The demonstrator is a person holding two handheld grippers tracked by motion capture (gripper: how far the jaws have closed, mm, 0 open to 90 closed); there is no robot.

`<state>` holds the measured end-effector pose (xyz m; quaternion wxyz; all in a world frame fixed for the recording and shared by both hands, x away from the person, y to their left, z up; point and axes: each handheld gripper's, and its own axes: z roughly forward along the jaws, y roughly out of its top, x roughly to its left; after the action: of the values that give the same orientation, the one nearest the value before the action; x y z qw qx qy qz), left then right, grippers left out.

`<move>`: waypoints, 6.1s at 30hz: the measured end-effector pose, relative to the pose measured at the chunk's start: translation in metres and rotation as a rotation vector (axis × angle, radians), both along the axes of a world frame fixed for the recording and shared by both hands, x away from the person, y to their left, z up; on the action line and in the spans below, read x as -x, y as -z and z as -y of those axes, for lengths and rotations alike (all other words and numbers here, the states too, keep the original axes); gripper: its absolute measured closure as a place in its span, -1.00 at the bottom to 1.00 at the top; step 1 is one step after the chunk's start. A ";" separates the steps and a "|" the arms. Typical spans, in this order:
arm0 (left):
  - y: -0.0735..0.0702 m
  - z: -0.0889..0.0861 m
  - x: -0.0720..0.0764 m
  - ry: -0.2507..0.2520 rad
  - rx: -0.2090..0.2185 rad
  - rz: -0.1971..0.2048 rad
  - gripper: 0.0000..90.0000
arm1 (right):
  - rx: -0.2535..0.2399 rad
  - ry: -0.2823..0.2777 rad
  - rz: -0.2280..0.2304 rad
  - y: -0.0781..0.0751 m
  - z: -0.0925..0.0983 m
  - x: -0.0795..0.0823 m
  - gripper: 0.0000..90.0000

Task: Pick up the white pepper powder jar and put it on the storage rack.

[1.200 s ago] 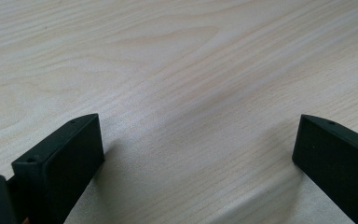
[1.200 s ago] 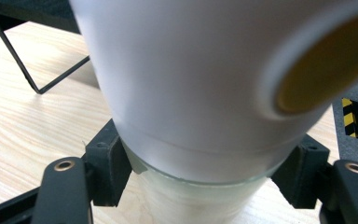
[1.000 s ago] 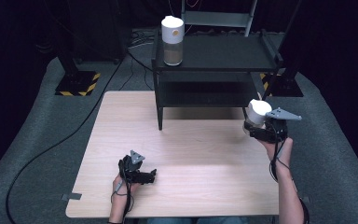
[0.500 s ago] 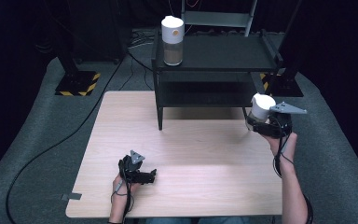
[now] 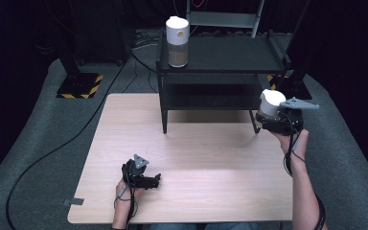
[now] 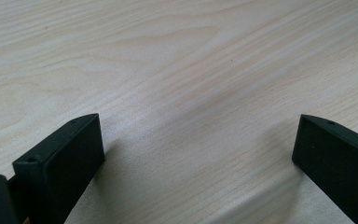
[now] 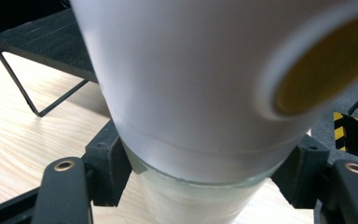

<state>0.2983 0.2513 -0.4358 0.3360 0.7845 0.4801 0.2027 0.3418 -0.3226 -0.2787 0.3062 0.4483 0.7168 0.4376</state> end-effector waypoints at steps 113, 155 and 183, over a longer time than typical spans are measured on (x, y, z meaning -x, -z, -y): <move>0.000 0.000 0.000 0.000 -0.001 0.000 -0.96 | 0.028 0.005 0.019 -0.155 -0.006 -0.051 -0.34; 0.000 0.000 0.000 -0.001 0.003 0.001 -0.96 | -0.024 0.039 -0.034 -0.161 -0.017 -0.106 -0.35; 0.000 0.000 0.000 0.001 0.002 0.002 -0.95 | 0.046 -0.017 -0.099 -0.118 -0.006 -0.017 -0.98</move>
<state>0.2979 0.2514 -0.4361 0.3374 0.7842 0.4796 0.2030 0.3591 -0.3168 -0.1605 0.2769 0.4560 0.7447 0.4010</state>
